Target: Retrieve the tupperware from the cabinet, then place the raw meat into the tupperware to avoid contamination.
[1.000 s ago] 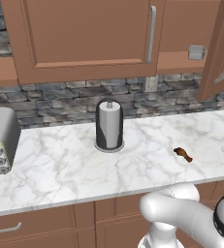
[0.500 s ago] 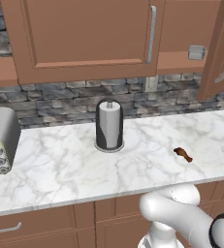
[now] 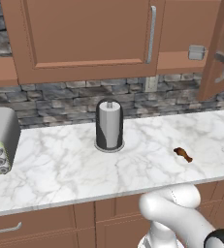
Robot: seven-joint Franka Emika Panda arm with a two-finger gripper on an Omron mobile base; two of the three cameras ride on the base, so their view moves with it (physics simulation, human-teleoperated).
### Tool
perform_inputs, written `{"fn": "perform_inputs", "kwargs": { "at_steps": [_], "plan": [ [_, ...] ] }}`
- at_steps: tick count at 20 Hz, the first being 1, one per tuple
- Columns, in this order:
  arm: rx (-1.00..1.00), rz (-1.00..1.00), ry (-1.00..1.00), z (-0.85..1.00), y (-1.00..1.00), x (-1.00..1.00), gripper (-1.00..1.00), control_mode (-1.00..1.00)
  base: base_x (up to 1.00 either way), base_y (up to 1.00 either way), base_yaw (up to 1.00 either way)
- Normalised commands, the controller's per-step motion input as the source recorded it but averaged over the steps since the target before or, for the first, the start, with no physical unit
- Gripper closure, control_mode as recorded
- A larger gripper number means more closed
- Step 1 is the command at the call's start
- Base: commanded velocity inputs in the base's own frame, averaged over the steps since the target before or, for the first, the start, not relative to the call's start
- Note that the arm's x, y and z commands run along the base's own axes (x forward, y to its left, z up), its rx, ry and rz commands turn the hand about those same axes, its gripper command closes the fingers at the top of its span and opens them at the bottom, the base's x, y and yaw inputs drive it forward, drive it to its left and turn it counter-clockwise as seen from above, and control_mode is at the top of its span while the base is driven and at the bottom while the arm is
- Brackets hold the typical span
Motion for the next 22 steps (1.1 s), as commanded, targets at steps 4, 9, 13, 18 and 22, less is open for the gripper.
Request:
{"fn": "perform_inputs", "kwargs": {
  "at_steps": [4,9,13,18,22],
  "plan": [
    [0.00,-0.02,0.08,-0.13,0.56,0.09,-1.00,-1.00,0.00,0.00,0.00],
    [0.00,-0.15,0.11,-0.04,0.23,0.02,-1.00,-1.00,0.00,0.00,0.00],
    [0.00,-0.20,0.13,0.00,0.01,0.00,-1.00,-1.00,0.00,0.00,0.00],
    [0.00,-0.22,0.09,0.00,0.00,0.00,-1.00,-1.00,0.00,0.00,0.00],
    [-0.01,-0.24,0.03,0.01,0.00,0.00,-1.00,-1.00,0.00,0.00,0.00]
  ]
}}
